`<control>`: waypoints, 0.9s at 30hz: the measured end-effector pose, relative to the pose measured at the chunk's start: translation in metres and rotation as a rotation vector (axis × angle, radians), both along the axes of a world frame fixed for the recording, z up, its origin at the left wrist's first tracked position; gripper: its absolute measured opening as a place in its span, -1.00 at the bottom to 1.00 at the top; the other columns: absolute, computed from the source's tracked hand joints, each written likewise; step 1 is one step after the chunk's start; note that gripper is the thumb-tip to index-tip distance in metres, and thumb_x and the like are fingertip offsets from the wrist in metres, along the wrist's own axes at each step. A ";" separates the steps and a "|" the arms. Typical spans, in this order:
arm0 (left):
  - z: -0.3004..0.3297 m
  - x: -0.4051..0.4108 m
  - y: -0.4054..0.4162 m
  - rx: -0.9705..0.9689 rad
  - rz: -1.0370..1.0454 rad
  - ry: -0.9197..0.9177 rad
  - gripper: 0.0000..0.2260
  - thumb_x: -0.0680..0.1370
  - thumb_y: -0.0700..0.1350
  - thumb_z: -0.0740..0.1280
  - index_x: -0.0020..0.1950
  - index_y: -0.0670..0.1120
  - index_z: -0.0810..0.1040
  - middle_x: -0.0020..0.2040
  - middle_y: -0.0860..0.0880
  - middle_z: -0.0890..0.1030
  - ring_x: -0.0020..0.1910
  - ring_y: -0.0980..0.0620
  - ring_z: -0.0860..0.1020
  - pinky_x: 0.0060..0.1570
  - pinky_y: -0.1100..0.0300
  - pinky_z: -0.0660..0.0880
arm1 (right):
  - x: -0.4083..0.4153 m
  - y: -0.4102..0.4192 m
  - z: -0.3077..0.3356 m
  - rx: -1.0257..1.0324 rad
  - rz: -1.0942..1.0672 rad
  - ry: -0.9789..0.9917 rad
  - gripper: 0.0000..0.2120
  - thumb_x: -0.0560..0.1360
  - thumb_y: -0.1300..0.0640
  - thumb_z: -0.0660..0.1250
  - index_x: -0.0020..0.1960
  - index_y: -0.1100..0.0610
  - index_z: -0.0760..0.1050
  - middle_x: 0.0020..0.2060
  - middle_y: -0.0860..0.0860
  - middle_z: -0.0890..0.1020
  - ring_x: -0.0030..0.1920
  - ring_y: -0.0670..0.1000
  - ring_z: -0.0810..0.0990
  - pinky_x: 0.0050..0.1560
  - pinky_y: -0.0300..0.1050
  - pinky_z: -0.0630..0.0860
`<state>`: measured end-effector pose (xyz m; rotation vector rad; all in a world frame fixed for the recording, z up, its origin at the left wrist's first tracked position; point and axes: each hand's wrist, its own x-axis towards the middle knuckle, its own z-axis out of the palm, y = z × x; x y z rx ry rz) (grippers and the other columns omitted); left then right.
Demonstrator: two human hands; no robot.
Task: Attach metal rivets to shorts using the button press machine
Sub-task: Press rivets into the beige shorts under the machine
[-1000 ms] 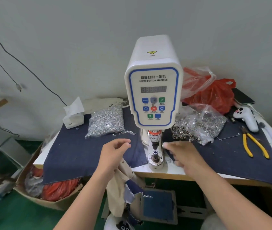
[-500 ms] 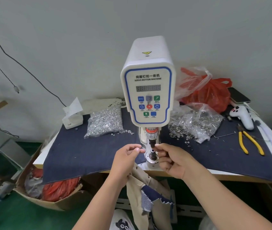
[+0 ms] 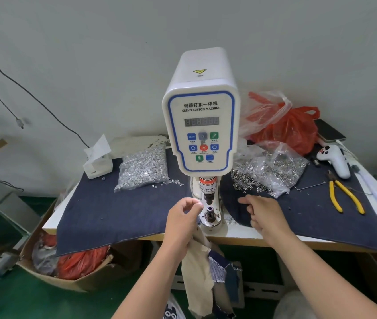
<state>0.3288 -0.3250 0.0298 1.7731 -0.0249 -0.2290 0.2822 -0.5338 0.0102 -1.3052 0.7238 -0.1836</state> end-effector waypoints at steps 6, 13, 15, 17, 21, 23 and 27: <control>-0.007 0.000 -0.016 0.053 0.021 -0.005 -0.93 0.59 -0.10 0.35 -0.04 -0.02 0.63 -0.22 0.09 0.66 -0.29 0.27 0.55 -0.29 0.32 0.49 | -0.005 -0.001 -0.011 -0.190 0.059 -0.081 -0.71 0.68 0.03 0.24 -0.02 0.09 0.70 -0.42 -0.02 0.29 -0.46 -0.05 0.16 -0.41 -0.08 0.07; -0.009 -0.001 -0.013 0.013 0.026 -0.066 -0.93 0.61 -0.10 0.40 -0.02 0.02 0.68 -0.19 0.17 0.70 -0.20 0.27 0.60 -0.24 0.42 0.46 | -0.005 -0.003 -0.014 -0.171 0.057 -0.101 -0.71 0.69 0.04 0.23 -0.01 0.14 0.68 -0.44 -0.02 0.28 -0.48 -0.06 0.15 -0.43 -0.11 0.07; -0.010 -0.003 -0.012 -0.012 0.001 -0.076 -0.93 0.62 -0.09 0.42 -0.02 0.04 0.69 -0.15 0.19 0.71 -0.13 0.34 0.61 -0.23 0.46 0.47 | -0.006 -0.002 -0.015 -0.190 0.064 -0.106 -0.71 0.69 0.04 0.23 -0.01 0.12 0.68 -0.44 -0.04 0.29 -0.48 -0.06 0.15 -0.43 -0.11 0.08; -0.011 -0.004 -0.012 -0.021 -0.033 -0.067 -0.96 0.62 -0.08 0.45 -0.01 0.04 0.70 -0.16 0.26 0.71 -0.13 0.41 0.60 -0.24 0.53 0.44 | -0.007 -0.002 -0.016 -0.206 0.066 -0.108 -0.71 0.69 0.03 0.23 -0.02 0.12 0.68 -0.44 -0.04 0.29 -0.49 -0.06 0.16 -0.45 -0.12 0.09; -0.013 -0.005 -0.012 -0.025 -0.072 -0.058 -0.98 0.60 -0.05 0.47 -0.01 0.04 0.69 -0.14 0.27 0.70 -0.13 0.38 0.60 -0.25 0.53 0.44 | -0.007 -0.002 -0.015 -0.196 0.062 -0.105 -0.71 0.68 0.03 0.24 -0.03 0.12 0.69 -0.43 -0.02 0.30 -0.49 -0.05 0.16 -0.45 -0.12 0.09; -0.014 -0.005 -0.012 -0.020 -0.089 -0.075 -0.96 0.61 -0.06 0.45 -0.03 0.05 0.66 -0.13 0.26 0.68 -0.13 0.36 0.60 -0.24 0.52 0.44 | -0.007 -0.003 -0.015 -0.186 0.058 -0.105 -0.71 0.68 0.03 0.24 -0.03 0.12 0.69 -0.42 -0.01 0.30 -0.48 -0.05 0.16 -0.44 -0.11 0.08; -0.014 -0.005 -0.010 -0.021 -0.110 -0.109 -0.93 0.63 -0.08 0.43 -0.04 0.06 0.63 -0.12 0.25 0.68 -0.11 0.34 0.59 -0.19 0.51 0.46 | -0.007 -0.002 -0.015 -0.181 0.057 -0.102 -0.71 0.68 0.03 0.24 -0.02 0.13 0.68 -0.43 -0.03 0.31 -0.49 -0.06 0.17 -0.45 -0.12 0.09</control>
